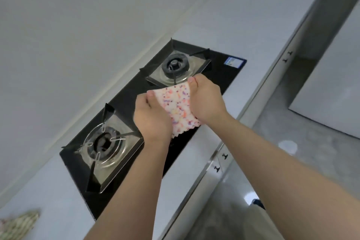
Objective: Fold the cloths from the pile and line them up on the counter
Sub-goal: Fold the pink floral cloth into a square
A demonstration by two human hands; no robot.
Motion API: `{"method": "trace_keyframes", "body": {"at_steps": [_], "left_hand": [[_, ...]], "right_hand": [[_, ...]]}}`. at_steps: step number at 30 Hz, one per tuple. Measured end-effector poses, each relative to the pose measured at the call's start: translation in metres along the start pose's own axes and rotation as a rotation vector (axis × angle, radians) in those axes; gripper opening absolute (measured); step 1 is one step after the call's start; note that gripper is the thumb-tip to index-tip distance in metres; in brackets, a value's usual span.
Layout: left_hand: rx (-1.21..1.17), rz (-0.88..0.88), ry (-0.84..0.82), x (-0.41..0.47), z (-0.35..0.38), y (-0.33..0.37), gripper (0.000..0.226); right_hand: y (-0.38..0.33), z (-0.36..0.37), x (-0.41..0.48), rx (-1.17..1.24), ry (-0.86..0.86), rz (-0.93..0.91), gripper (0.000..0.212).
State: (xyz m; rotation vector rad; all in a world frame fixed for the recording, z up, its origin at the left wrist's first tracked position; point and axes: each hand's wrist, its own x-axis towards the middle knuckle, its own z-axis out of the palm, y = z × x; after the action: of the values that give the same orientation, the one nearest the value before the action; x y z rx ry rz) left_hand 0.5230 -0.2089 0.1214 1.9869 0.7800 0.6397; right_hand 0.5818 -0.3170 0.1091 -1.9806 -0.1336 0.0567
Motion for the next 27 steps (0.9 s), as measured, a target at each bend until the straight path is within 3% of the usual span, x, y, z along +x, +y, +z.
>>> {"method": "trace_keyframes", "body": {"at_steps": [3, 7, 13, 21, 27], "left_hand": [[0.007, -0.020, -0.098, -0.004, 0.051, 0.058, 0.029], [0.046, 0.005, -0.202, -0.014, 0.112, 0.123, 0.033], [0.014, 0.030, -0.307, -0.019, 0.195, 0.181, 0.028], [0.037, -0.033, -0.415, 0.025, 0.313, 0.207, 0.030], [-0.011, -0.229, -0.475, 0.092, 0.409, 0.188, 0.033]], "right_hand": [[0.001, -0.069, 0.032, -0.069, 0.031, 0.081, 0.030], [0.010, -0.151, 0.066, -0.416, 0.003, 0.001, 0.031], [0.037, -0.229, 0.119, -0.681, 0.022, 0.027, 0.028], [0.076, -0.277, 0.220, -0.678, -0.009, 0.130, 0.023], [0.116, -0.269, 0.322, -0.509, -0.017, 0.297, 0.016]]}}
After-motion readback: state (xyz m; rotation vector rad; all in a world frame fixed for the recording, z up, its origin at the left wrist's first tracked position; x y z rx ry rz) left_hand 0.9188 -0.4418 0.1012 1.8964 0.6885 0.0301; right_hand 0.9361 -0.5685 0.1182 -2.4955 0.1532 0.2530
